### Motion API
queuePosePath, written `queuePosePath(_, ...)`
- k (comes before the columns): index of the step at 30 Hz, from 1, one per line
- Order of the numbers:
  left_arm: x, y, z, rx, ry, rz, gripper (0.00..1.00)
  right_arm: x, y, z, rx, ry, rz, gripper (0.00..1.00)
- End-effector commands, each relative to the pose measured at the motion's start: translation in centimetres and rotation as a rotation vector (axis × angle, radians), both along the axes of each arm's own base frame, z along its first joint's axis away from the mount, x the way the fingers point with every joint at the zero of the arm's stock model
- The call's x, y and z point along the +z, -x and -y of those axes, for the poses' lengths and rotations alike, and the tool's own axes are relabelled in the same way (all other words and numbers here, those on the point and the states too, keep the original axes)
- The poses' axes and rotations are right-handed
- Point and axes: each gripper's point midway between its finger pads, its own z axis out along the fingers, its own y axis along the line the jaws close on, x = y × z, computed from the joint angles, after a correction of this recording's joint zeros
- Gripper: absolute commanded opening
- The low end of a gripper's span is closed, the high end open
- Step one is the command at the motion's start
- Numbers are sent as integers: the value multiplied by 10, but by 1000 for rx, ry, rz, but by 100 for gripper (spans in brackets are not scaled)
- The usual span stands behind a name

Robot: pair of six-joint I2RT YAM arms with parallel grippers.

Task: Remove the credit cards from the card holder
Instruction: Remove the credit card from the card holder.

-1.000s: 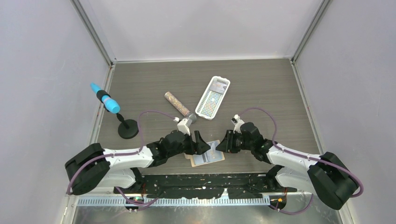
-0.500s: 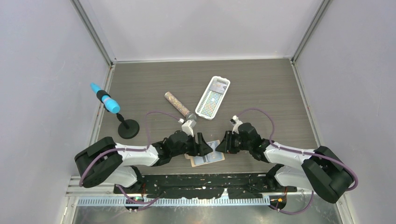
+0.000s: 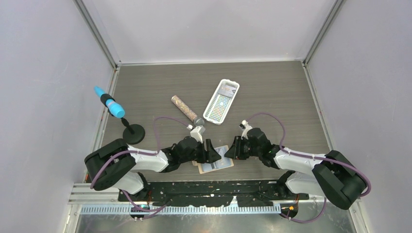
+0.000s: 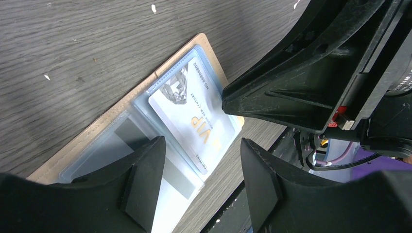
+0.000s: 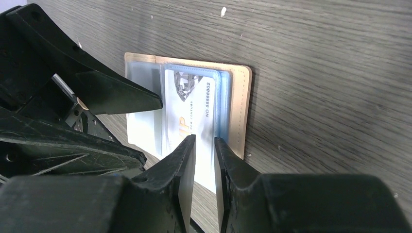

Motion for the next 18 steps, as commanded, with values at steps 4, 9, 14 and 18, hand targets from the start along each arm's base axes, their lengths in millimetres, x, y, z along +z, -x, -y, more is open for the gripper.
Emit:
queuePosePath(4, 13, -8, 10, -3, 46, 40, 59, 4, -3, 0, 2, 14, 32, 26)
queuePosePath(9, 13, -7, 7, -1, 37, 43, 58, 21, -6, 0, -2, 2, 67, 26)
queuePosePath(14, 13, -7, 7, -3, 35, 44, 58, 33, -11, -2, -7, -14, 93, 28)
queuePosePath(18, 12, -6, 8, -8, 36, 39, 58, 31, -12, -6, -1, -19, 81, 28)
